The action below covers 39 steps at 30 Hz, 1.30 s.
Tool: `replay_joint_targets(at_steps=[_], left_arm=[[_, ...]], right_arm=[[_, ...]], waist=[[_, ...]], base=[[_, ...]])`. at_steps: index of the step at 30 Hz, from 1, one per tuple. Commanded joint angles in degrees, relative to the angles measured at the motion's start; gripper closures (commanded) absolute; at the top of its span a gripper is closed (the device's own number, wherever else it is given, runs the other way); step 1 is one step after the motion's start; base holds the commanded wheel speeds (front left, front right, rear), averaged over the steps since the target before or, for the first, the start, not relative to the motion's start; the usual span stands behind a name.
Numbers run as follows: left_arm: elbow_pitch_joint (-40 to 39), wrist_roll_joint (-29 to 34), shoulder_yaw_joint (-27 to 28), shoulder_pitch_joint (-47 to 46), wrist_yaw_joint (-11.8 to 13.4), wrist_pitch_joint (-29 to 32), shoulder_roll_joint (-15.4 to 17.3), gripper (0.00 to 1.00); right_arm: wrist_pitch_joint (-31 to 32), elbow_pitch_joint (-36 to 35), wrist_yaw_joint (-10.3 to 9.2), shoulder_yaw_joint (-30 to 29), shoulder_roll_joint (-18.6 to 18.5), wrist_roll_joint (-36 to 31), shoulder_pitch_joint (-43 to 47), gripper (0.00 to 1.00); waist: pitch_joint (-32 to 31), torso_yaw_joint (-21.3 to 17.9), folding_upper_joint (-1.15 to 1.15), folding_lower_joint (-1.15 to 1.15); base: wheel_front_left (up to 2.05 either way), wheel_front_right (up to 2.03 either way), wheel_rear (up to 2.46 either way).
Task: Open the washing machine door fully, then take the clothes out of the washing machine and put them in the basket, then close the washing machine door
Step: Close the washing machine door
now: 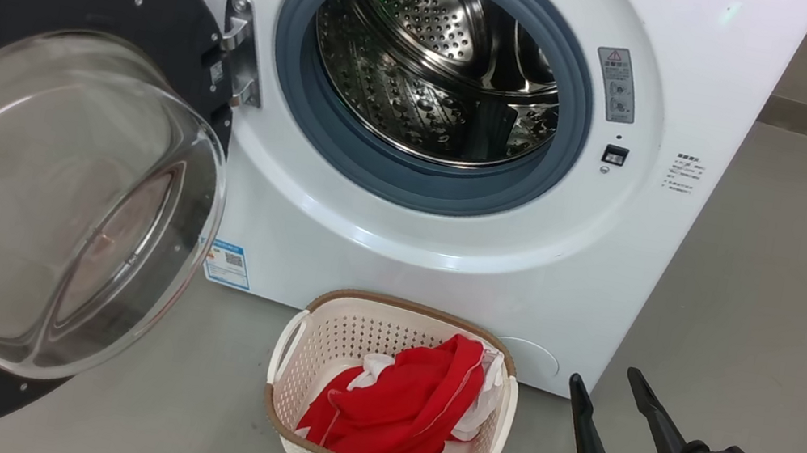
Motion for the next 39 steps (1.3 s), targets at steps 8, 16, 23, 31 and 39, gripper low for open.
replay_joint_targets(at_steps=[8, 16, 23, 31, 39], left_arm=[[0.68, -2.44, -0.17, -0.95, -1.45, 7.54, 4.19, 1.0], [-4.44, -6.56, 1.27, 2.91, -3.98, 12.07, 0.44, 1.0], [-13.82, -9.73, 2.72, 7.24, -3.09, 14.91, -4.58, 1.0], [-26.35, -13.33, 4.74, 11.86, 0.16, 17.2, -11.09, 1.0], [-38.07, -14.48, 4.35, 17.02, 2.15, 18.59, -17.13, 1.0]], right_arm=[[-0.37, -1.6, 0.37, 1.04, -0.19, -0.5, -1.23, 0.0], [-0.37, -1.86, 0.37, 0.32, -0.19, -0.13, -0.88, 0.0], [-0.37, -1.78, 0.37, 0.4, -0.19, 0.32, -0.89, 0.0], [-0.37, -1.61, 0.37, 0.65, -0.19, 0.4, -1.06, 0.0], [-0.37, -1.5, 0.37, 0.46, -0.19, 0.59, -1.05, 0.0]], waist=[[0.26, -0.78, 0.0, 0.0], [0.6, -0.26, 0.0, 0.0], [0.56, 0.44, 0.0, 0.0], [0.68, 0.4, 0.0, 0.0], [1.15, -0.01, 0.0, 0.0]], base=[[0.0, 0.0, 0.0], [0.0, 0.0, 0.0], [0.0, 0.0, 0.0], [0.0, 0.0, 0.0], [0.0, 0.0, 0.0]])
